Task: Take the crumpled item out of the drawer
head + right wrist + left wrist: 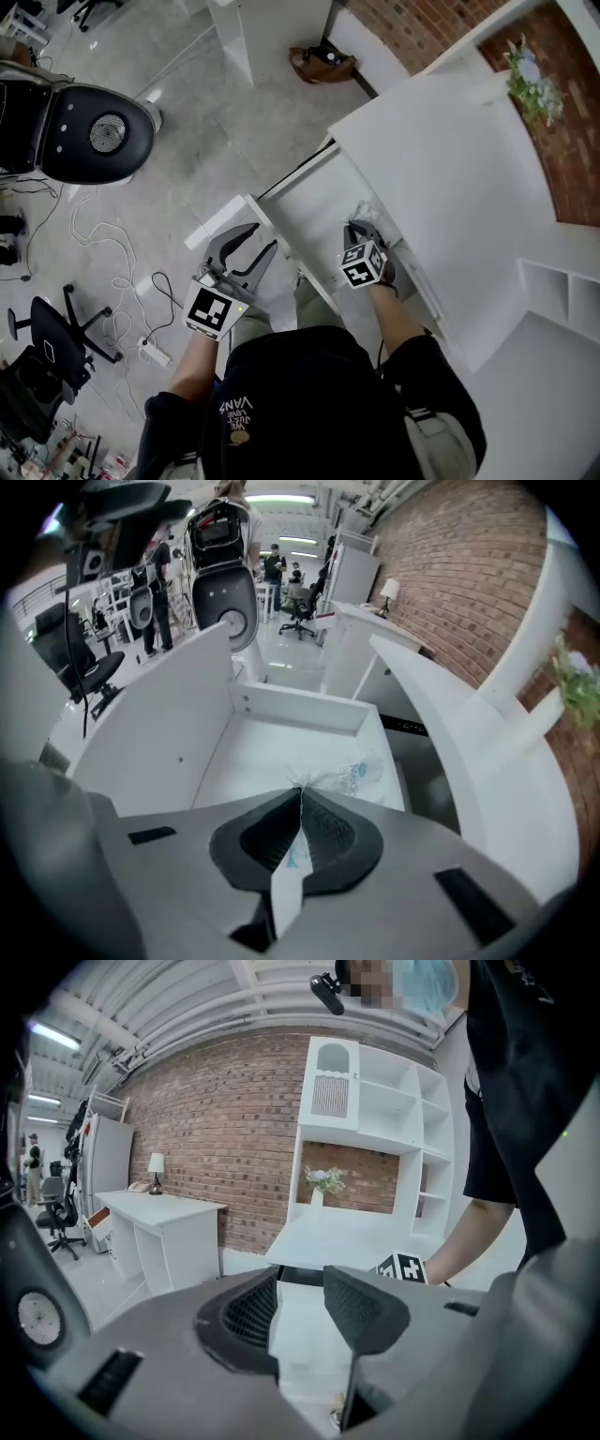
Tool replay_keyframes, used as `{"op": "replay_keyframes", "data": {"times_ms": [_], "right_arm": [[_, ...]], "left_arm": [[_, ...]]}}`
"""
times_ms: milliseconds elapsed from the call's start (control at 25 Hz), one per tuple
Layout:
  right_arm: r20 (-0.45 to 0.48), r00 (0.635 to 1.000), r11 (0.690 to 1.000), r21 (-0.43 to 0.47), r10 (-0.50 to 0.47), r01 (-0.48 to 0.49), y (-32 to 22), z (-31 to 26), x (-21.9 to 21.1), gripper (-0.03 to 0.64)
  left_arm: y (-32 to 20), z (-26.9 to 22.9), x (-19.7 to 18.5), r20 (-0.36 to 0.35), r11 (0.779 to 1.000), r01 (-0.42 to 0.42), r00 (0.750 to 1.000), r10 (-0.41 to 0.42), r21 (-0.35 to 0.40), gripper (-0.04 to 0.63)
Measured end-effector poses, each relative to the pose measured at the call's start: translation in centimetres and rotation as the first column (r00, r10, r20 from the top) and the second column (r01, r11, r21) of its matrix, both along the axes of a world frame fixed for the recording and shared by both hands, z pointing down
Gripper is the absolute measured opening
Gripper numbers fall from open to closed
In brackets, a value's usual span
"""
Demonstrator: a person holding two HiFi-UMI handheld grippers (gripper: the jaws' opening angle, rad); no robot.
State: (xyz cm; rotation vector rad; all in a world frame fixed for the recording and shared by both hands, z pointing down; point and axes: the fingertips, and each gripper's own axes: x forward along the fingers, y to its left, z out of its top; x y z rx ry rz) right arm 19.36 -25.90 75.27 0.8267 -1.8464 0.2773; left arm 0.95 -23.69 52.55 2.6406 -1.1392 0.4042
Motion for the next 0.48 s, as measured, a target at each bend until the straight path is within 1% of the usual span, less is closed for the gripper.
{"op": "replay_keyframes", "data": {"times_ms": [160,320,400,480], "right_arm": [[0.08,0.995,0.996,0.056,0.066,-0.071,0.6,-3.8,-1.1,0.005],[0.107,0.992,0.987,0.142,0.066,-0.081,1.5,-7.7,-2.0,0.005],[0.156,0.983,0.979,0.166,0.095,-0.121,2.1,-10.0,-2.5,0.005],[0.228,0.963,0.967,0.174,0.145,-0.187,2.6,-12.2,-2.8,0.005]], "left_arm": [[0.6,-1.1,-0.1,-0.006,1.0,-0.026,1.0,0.026,0.005,0.137],[1.7,-1.9,-0.1,-0.012,0.999,-0.047,0.999,0.047,0.013,0.136],[2.3,-2.4,-0.4,-0.014,0.998,-0.054,0.998,0.054,0.019,0.136],[3.0,-2.7,-0.5,-0.019,0.998,-0.065,0.998,0.065,0.023,0.135]]}}
